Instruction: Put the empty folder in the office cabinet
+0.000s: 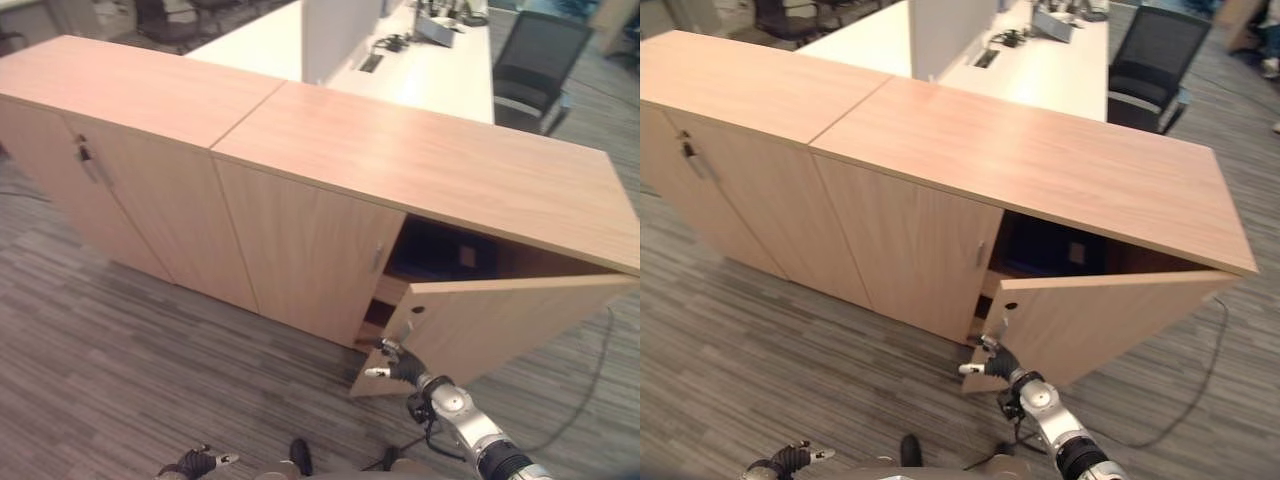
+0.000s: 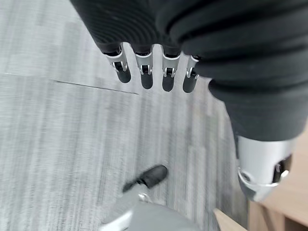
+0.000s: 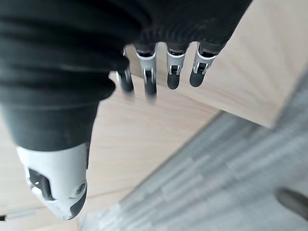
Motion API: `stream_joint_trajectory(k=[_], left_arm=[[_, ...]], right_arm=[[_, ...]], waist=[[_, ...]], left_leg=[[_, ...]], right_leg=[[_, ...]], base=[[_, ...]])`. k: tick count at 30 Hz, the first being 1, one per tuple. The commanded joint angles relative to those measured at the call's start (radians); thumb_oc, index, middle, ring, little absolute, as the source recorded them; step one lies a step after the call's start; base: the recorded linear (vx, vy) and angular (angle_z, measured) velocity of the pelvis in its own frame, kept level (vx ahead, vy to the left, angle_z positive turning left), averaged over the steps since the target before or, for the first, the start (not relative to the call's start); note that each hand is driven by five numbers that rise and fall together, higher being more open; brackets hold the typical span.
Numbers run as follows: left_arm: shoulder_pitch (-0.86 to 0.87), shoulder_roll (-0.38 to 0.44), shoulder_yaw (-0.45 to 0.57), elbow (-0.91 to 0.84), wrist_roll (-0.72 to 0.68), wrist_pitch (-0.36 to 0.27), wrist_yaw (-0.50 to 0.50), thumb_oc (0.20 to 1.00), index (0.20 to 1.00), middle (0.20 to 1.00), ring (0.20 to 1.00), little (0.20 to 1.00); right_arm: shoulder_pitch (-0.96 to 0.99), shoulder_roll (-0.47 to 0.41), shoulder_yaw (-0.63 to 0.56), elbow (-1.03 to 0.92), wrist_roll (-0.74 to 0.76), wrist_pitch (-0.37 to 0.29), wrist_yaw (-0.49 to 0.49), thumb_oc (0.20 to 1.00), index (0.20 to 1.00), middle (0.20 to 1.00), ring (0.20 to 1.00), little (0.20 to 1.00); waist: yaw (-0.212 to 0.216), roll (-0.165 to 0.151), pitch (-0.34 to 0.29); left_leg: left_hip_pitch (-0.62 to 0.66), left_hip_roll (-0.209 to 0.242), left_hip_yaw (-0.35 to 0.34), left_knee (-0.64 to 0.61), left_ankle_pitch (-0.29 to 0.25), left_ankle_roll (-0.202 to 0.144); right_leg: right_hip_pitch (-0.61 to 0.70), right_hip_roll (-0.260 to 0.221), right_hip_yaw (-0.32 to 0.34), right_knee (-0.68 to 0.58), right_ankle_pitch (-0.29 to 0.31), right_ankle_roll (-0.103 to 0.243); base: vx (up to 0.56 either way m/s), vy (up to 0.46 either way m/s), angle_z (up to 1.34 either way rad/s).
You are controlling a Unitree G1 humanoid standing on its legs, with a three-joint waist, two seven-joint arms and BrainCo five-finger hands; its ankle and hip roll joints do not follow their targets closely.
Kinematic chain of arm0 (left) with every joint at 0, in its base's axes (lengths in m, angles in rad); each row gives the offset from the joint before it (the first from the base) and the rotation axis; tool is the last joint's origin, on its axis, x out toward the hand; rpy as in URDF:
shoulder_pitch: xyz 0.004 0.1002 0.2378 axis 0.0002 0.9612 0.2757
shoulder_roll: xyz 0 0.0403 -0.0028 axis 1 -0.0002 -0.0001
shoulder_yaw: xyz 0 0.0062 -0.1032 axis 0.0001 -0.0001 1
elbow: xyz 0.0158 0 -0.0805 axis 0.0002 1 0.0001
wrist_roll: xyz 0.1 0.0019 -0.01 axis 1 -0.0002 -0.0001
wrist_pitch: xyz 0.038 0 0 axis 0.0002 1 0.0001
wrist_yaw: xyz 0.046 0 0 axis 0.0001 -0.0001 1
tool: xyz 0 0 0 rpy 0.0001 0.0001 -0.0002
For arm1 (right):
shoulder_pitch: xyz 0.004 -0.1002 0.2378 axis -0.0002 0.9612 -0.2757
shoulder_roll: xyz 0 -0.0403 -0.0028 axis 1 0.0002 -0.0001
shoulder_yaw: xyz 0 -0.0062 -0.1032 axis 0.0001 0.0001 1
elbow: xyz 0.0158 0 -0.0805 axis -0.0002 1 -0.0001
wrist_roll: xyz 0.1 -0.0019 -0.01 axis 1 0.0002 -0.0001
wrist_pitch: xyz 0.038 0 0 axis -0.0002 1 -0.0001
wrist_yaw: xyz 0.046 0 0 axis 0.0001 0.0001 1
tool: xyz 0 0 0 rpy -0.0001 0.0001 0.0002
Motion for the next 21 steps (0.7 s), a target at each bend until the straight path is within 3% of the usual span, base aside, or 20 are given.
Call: stream_joint_trajectory(k=[1,10,21], left_arm=[[-0.008,-0.011,0.001,0.017,0.009,-0.016,-0.002,1.000,1.000,1.000,1.000,1.000],[0.016,-0.036,-0.091,-0.008,0.017,-0.020,-0.034,1.000,1.000,1.000,1.000,1.000],[0.015,-0.039,-0.117,-0.005,-0.026,-0.017,-0.051,1.000,1.000,1.000,1.000,1.000]], right_arm=[[-0.129,-0.086,-0.083,0.043,0.073,-0.045,-0.079,1.000,1.000,1.000,1.000,1.000],[-0.327,-0.176,-0.125,0.276,0.111,-0.033,-0.126,1.000,1.000,1.000,1.000,1.000],[-0.486,-0.247,-0.133,0.495,0.152,-0.022,-0.137,1.000,1.000,1.000,1.000,1.000]], waist=[[0.024,0.013,-0.037],[0.039,0.035,-0.048],[0.041,0.058,-0.045]], left_leg=[[0.040,0.129,-0.030,0.013,-0.063,-0.108],[0.060,0.147,-0.042,0.013,-0.056,-0.132],[0.065,0.164,-0.055,0.013,-0.052,-0.145]], right_leg=[[0.090,0.016,-0.064,0.002,-0.016,0.010],[0.145,0.032,-0.109,-0.008,-0.044,-0.001],[0.150,0.050,-0.116,-0.008,-0.061,-0.013]], base=[[0.15,-0.101,0.41],[0.02,-0.059,0.06],[0.00,-0.046,0.02]])
